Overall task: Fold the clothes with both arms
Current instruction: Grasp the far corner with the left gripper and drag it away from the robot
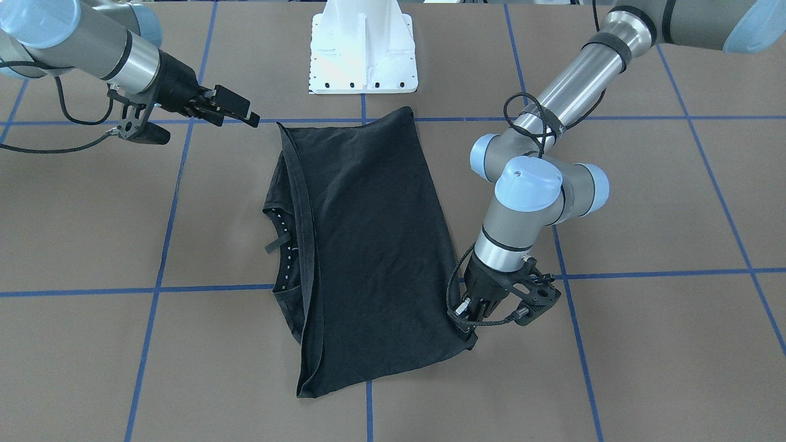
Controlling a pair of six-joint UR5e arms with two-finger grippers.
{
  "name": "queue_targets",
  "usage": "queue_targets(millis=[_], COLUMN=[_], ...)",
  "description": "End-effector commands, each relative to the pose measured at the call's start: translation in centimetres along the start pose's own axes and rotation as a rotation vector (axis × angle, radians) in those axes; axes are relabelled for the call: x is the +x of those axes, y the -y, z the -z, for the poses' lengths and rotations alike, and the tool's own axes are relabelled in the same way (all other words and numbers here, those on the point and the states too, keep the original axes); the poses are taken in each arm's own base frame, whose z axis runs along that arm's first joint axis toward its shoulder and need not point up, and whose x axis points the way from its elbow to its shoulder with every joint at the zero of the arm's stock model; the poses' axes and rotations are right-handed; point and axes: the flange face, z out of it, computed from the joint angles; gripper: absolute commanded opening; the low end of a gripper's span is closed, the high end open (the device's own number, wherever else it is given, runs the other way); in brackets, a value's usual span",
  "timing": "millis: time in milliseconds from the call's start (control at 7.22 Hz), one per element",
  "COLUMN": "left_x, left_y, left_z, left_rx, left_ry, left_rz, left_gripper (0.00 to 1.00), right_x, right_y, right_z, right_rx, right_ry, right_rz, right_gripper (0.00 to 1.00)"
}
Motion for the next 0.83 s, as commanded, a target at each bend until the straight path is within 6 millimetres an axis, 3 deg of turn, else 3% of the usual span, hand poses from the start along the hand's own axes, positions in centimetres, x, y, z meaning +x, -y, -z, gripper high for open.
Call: queue_targets(millis=[0,277,415,554,692], left_x=[0.2,0.0,0.1,0.5,0.9], left_y=[1.9,2.2,2.3,2.2,2.7], left_z=[-1.2,-1.4,-1.3,-0.9,-0.3], left_rx=[0.048,0.057,0.058,0.056,0.054], left_ry=[-0.004,0.001,-0.001,-0.006,-0.009], left_rz=[0.004,0.002,0.0,-0.065,-0.103], left_gripper=[0.0,0.0,0.6,1.0,1.0], right_x=[0.1,0.3,0.3,0.1,-0.1], right_y=[0.2,0.5,0.5,0.4,0.4], right_z=[0.0,-0.2,-0.2,-0.3,-0.1], right_rx=[0.016,0.021,0.022,0.019,0.023], right_ry=[0.0,-0.004,-0.004,-0.002,0.002], right_rz=[-0.001,-0.006,-0.006,-0.001,0.041], right_gripper=[1.0,1.0,1.0,1.0,1.0])
